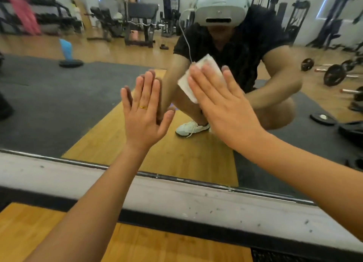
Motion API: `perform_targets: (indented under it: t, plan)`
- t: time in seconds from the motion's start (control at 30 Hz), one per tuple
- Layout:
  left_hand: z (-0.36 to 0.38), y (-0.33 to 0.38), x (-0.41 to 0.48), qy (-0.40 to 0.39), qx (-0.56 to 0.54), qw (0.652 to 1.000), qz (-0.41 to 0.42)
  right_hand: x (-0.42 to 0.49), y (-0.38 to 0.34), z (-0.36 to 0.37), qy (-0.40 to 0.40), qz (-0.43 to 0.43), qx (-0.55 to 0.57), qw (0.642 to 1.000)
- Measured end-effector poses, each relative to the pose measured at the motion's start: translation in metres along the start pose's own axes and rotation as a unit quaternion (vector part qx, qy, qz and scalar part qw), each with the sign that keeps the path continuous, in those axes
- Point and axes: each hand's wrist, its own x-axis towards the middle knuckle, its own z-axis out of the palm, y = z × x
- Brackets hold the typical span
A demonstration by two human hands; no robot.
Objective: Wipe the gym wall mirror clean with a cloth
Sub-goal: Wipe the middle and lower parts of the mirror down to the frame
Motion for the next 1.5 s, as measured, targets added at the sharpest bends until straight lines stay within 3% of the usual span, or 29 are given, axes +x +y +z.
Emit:
perform_targets:
  t: [0.13,0.4,0.6,0.7,0.83,0.9,1.0,1.1,1.2,1.3,1.4,1.5]
  plan:
    - [0.008,0.001,0.002,0.014,0.018,1.0,-0.013,0.049,-0.018,0.005,0.034,-0.037,-0.001,0.999]
    - [0.009,0.01,0.0,0.008,0.021,1.0,-0.019,-0.103,0.073,-0.009,-0.025,-0.049,-0.033,0.998]
    - [0.0,0.0,0.002,0.019,0.026,0.999,-0.021,-0.046,0.019,0.006,-0.006,0.004,0.018,1.0]
    - [0.005,0.004,0.003,0.028,0.016,0.999,-0.021,-0.104,0.058,0.004,-0.018,-0.002,-0.01,1.0]
    - [0.004,0.004,0.0,0.021,0.014,0.999,-0.024,-0.169,0.095,-0.001,-0.004,0.067,-0.011,0.998]
    - [0.003,0.002,-0.002,0.018,0.011,0.999,-0.025,-0.147,0.076,0.007,0.026,0.105,0.016,0.994]
    - [-0.001,0.004,-0.002,0.014,0.004,0.999,-0.032,-0.092,0.032,0.018,0.057,0.091,0.054,0.993]
    - [-0.003,0.01,0.001,0.002,-0.013,0.999,-0.035,-0.091,0.038,0.017,0.014,0.039,0.034,0.999]
    - [-0.008,0.015,0.001,-0.017,-0.033,0.998,-0.041,-0.159,0.081,0.004,-0.034,0.03,-0.002,0.999]
    - [-0.013,0.022,-0.002,-0.029,-0.043,0.998,0.029,-0.214,0.113,-0.009,-0.03,0.083,-0.022,0.996]
    - [-0.009,0.045,-0.001,-0.052,-0.05,0.986,0.149,-0.17,0.099,-0.006,0.007,0.111,0.014,0.994]
    - [0.001,0.068,-0.001,-0.061,-0.032,0.99,0.122,-0.078,0.067,-0.008,0.035,0.068,0.042,0.996]
